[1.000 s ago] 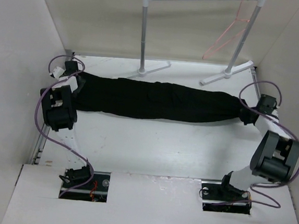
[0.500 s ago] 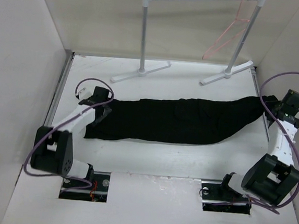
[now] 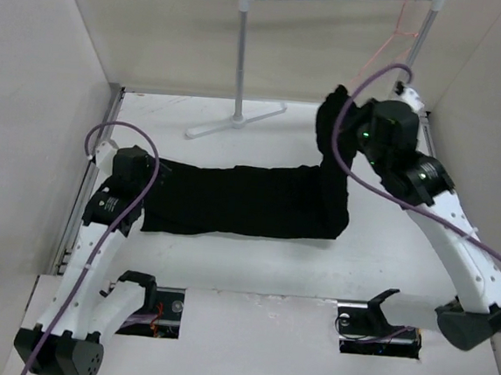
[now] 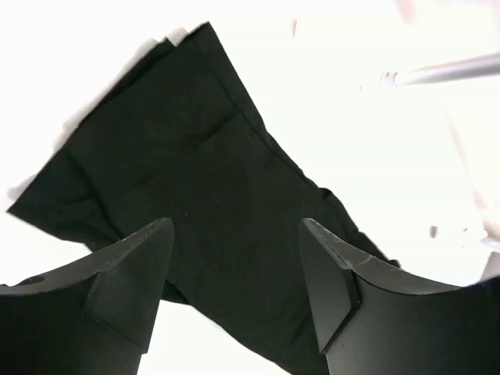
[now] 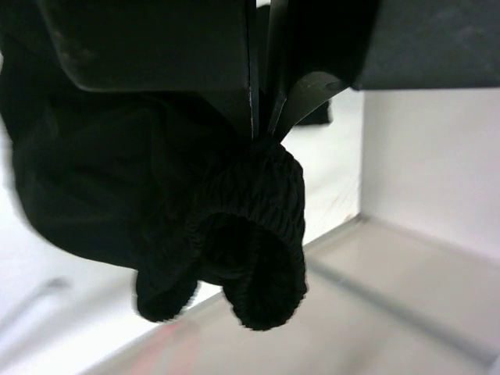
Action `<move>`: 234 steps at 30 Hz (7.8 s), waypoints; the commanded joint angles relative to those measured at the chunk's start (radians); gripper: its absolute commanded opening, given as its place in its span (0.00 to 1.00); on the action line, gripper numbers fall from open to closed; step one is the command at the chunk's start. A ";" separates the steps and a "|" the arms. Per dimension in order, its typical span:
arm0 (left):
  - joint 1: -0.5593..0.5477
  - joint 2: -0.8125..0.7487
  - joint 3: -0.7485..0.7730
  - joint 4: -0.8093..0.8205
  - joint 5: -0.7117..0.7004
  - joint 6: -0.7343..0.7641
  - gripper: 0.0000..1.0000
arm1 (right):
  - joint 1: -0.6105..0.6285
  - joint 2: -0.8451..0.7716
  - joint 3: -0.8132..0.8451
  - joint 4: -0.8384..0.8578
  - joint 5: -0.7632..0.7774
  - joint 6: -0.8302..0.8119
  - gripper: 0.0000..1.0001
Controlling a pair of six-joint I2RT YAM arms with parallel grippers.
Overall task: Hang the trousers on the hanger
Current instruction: Fold the trousers at the center of the board, then pick up the hanger from the clothesline.
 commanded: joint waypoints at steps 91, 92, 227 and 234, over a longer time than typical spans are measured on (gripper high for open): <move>-0.401 0.990 0.374 0.548 0.159 0.083 0.37 | 0.274 0.165 -0.963 0.557 -0.382 0.197 0.14; -0.401 0.974 0.377 0.546 0.165 0.083 0.37 | 0.274 0.133 -0.947 0.526 -0.384 0.196 0.15; -0.671 1.069 1.071 0.188 0.223 0.384 0.42 | 0.070 -0.157 -0.577 0.242 -0.418 -0.235 0.10; -0.674 1.100 1.066 0.195 0.180 0.382 0.07 | 0.068 -0.182 -0.602 0.222 -0.418 -0.226 0.11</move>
